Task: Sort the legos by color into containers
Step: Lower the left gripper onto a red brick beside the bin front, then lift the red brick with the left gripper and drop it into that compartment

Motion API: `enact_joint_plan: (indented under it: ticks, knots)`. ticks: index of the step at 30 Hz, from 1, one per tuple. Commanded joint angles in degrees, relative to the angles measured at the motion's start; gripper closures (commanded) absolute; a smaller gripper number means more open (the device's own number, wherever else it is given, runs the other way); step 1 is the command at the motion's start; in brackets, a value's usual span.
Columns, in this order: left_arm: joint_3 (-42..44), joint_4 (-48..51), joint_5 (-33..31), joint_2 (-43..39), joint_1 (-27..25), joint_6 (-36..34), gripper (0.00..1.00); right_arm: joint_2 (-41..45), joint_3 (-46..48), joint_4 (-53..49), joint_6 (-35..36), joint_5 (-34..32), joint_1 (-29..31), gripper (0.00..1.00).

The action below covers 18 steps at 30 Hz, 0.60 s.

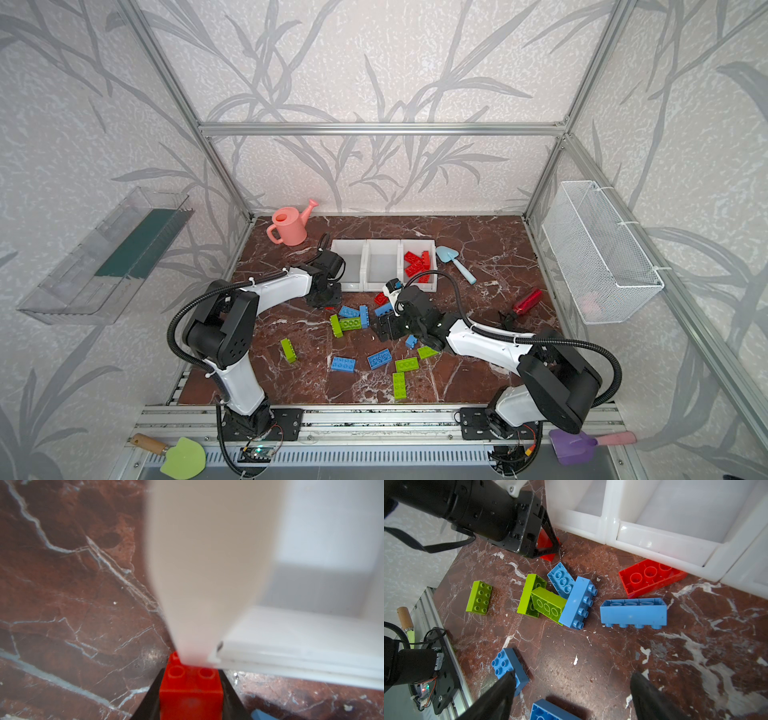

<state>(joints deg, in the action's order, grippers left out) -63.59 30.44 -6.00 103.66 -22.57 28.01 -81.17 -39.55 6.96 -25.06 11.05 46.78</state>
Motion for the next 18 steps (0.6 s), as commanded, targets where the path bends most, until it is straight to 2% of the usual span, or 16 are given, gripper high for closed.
enact_joint_plan:
  ticks: [1,9,13,18]
  knots:
    - [0.74,2.45,-1.68,-3.58,-0.83,0.37,0.66,1.20,1.06,1.88,-0.25,0.16,0.15,0.13]
    - [-2.88,7.85,-3.80,-10.86,-6.03,-0.49,0.66,5.23,5.42,5.42,-1.97,-3.77,0.10,0.13]
    - [-8.41,10.56,-4.65,-9.90,-9.85,-1.25,0.66,10.19,9.32,7.66,-3.62,-7.89,-0.03,0.13]
    - [-16.52,11.21,-1.26,-6.02,-12.35,-1.55,0.66,17.44,13.55,9.16,-4.21,-13.29,-0.04,0.13]
